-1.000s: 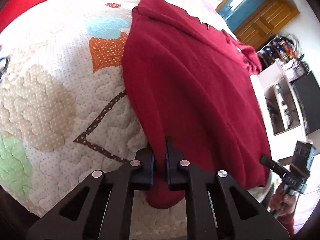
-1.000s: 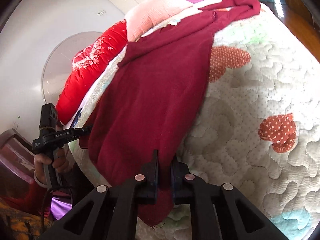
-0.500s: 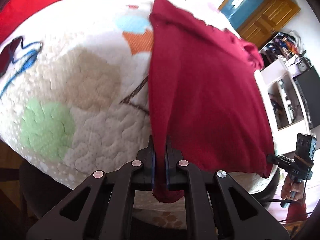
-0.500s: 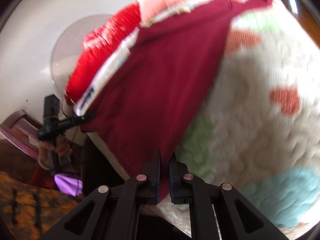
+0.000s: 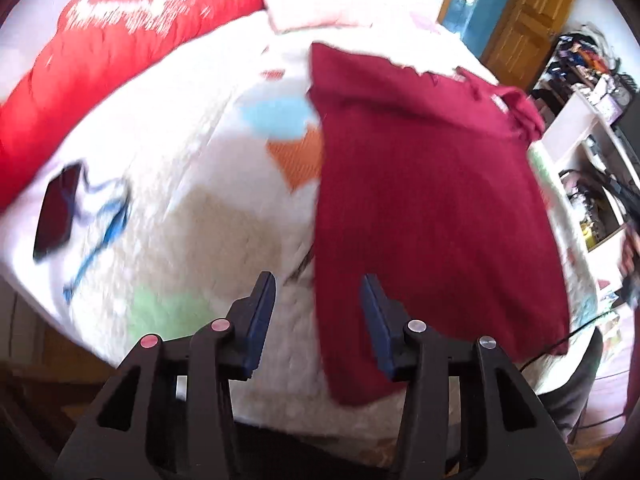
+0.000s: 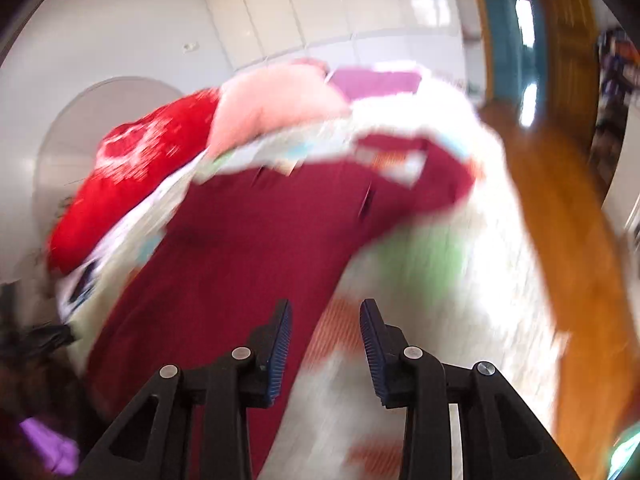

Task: Fold small clothes

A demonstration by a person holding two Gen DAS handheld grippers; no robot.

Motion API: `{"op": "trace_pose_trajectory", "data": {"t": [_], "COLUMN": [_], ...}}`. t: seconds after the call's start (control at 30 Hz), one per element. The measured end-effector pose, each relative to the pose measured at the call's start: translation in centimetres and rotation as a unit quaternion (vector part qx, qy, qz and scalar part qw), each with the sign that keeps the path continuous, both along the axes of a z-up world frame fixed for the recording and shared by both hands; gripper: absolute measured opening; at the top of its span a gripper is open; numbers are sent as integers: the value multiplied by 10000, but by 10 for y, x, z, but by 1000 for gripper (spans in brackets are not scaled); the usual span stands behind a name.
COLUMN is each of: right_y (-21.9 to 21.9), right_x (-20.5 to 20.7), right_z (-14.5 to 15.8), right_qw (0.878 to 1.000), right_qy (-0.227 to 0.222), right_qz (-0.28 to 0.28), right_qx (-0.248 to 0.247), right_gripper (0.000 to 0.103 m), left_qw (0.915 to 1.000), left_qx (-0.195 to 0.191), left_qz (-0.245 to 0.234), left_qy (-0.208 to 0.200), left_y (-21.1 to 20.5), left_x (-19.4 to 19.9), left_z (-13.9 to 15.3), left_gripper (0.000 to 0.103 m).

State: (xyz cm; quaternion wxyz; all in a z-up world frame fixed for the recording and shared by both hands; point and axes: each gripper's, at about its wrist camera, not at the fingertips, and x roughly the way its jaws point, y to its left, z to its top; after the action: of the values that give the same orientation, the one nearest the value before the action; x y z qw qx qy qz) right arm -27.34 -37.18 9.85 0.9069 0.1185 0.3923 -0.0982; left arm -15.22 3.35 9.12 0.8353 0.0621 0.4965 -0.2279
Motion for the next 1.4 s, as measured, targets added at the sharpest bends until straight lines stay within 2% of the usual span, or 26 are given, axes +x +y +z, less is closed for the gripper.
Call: {"op": "trace_pose_trajectory", "data": {"t": [0.07,0.13,0.23,0.4,0.53,0.57,0.6,0.67,0.73,0.87,0.97,1.1,1.17,1.23,1.3,1.37,1.4], "right_y": [-15,-22,-33,-63,-86,-93,-103,-118,-125,-124,-98,-45,-15,16,45,71,83], "right_x": [38,93,169,263,319,321,325,318,297,233,194,164,161,171,189,215,235], "right_z": [5,6,-3,-35,-78,-88,-96,-95,-74,4,72,150,174,185,179,159,140], "right_qw": [9993,9971,9966,9982,9915,9894,9888,9922,9964,9964,9929,9783,9676,9528,9470,9428,9375], "right_qy": [16,53,140,299,1043,1196,1276,1065,610,-442,-958,-1630,-1884,-1954,-1817,-1568,-1344], "right_qz": [93,102,128,-134,-329,-433,-524,-592,-597,-257,238,1050,1493,2078,2421,2727,2928], "right_qx": [-361,-757,-801,-509,-711,-702,-567,-245,22,677,664,730,774,1040,1075,1103,1313], "right_gripper": [36,37,39,40,40,35,19,3,3,3,3,3,3,3,3,3,3], "left_qw": [9998,9992,9981,9972,9985,9987,9987,9981,9980,9979,9982,9969,9960,9952,9944,9938,9937], "left_qx": [-145,-349,-579,-677,-463,-405,-388,-423,-453,-560,-575,-751,-839,-895,-935,-953,-950], "left_qz": [-90,-164,-222,-229,-215,-199,-187,-177,-183,-129,-5,210,304,376,464,544,570], "left_qy": [-64,-140,-51,238,201,229,288,406,405,308,177,73,-24,-129,-181,-185,-184], "left_y": [-16,-34,-72,-125,-143,-143,-142,-138,-134,-124,-114,-99,-92,-83,-75,-68,-66], "left_x": [14,26,56,95,112,113,115,119,121,128,136,146,146,146,146,147,148], "left_z": [7,11,0,-27,-42,-47,-50,-56,-57,-47,-37,-19,-10,-2,3,4,5], "left_gripper": [53,61,62,62,62,62,62,62,62,62,62,62,62,62,62,62,62]}}
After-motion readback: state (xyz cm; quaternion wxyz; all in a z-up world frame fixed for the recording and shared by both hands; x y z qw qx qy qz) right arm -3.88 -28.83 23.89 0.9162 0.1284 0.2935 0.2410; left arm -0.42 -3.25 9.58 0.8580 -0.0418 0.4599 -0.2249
